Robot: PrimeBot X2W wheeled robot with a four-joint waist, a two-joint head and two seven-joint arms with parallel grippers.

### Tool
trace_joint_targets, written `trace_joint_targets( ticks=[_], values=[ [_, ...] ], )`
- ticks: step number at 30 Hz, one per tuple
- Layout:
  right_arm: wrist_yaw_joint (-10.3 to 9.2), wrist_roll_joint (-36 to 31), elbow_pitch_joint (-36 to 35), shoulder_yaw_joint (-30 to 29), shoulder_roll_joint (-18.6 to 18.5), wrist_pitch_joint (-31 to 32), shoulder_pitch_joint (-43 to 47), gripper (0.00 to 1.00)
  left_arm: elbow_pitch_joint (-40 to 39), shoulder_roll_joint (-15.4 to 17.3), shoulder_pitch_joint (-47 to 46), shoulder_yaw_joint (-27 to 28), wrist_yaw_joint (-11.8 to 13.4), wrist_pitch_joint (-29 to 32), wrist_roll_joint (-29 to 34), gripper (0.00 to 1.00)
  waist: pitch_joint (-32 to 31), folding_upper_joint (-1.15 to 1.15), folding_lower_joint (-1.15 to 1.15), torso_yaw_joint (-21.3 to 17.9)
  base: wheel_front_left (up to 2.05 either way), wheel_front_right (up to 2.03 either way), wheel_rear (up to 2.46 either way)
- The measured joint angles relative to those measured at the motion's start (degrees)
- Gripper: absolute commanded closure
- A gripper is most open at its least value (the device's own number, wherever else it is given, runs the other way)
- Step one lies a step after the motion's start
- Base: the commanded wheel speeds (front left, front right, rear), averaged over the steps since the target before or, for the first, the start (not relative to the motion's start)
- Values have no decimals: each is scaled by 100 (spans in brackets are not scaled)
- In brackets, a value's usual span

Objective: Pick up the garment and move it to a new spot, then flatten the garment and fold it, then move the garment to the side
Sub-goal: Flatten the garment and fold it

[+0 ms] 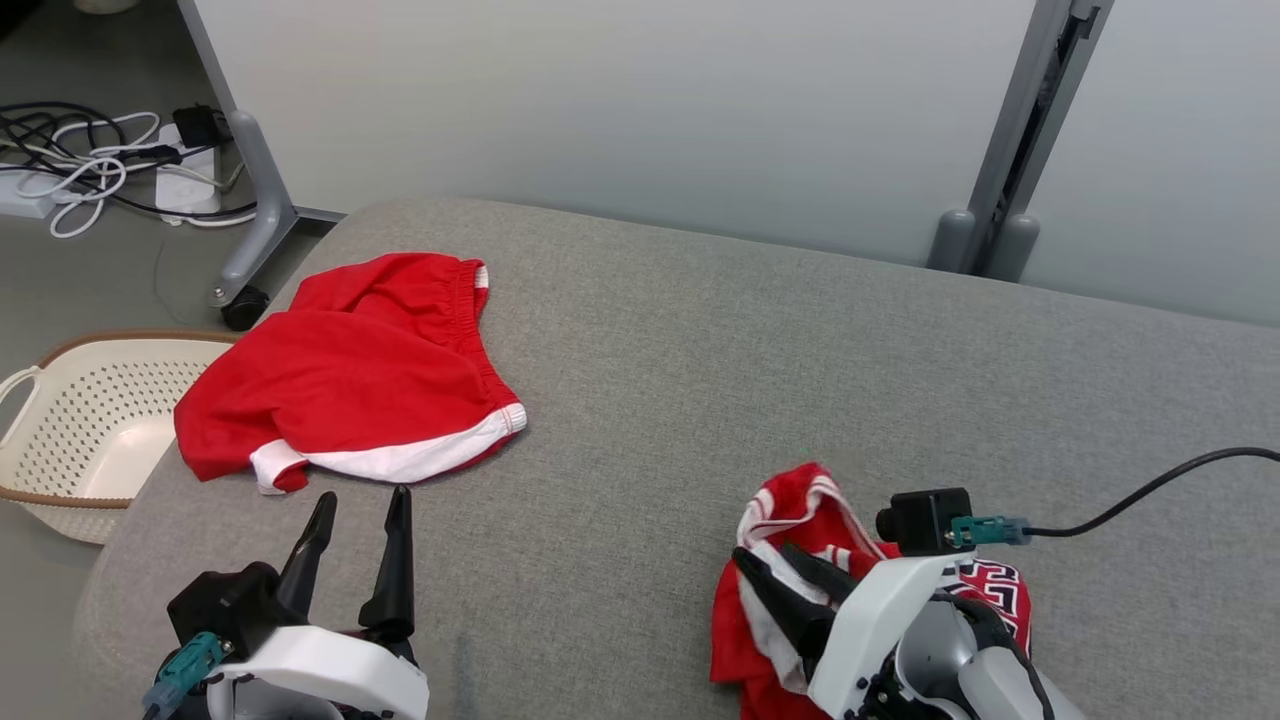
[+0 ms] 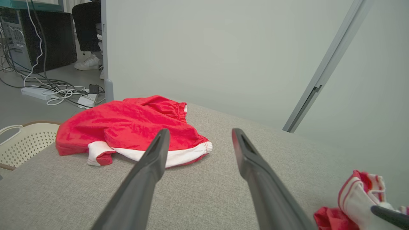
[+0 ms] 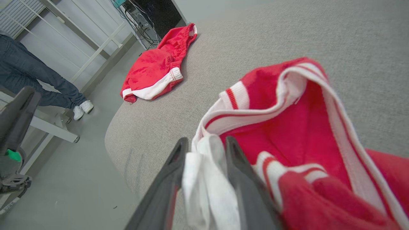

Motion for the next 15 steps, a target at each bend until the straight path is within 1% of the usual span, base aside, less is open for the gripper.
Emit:
trace_joint_targets(
  ticks=[3, 7, 8, 11, 15],
  values=[
    [0, 226, -32, 209, 15, -122, -88, 0, 5, 1, 2, 13, 3, -1, -11, 0, -19, 0, 0, -104, 0, 0, 0],
    [0, 488, -434, 336, -12, -420, -183, 0, -4, 2, 8, 40, 12, -3, -20, 0, -66, 0, 0, -309, 0, 0, 0],
    [0, 488, -434, 336, -12, -420, -183, 0, -4, 2, 8, 40, 12, -3, -20, 0, -66, 0, 0, -309, 0, 0, 0],
    [0, 537, -842, 236, -209, -660, -199, 0, -30, -12, 33, 63, 48, -10, -25, 0, -117, 0, 0, -496, 0, 0, 0],
    [0, 425, -1284, -215, -583, -888, -109, 0, -55, -33, 51, 91, 52, -13, -25, 0, -186, 0, 0, -746, 0, 0, 0]
  ],
)
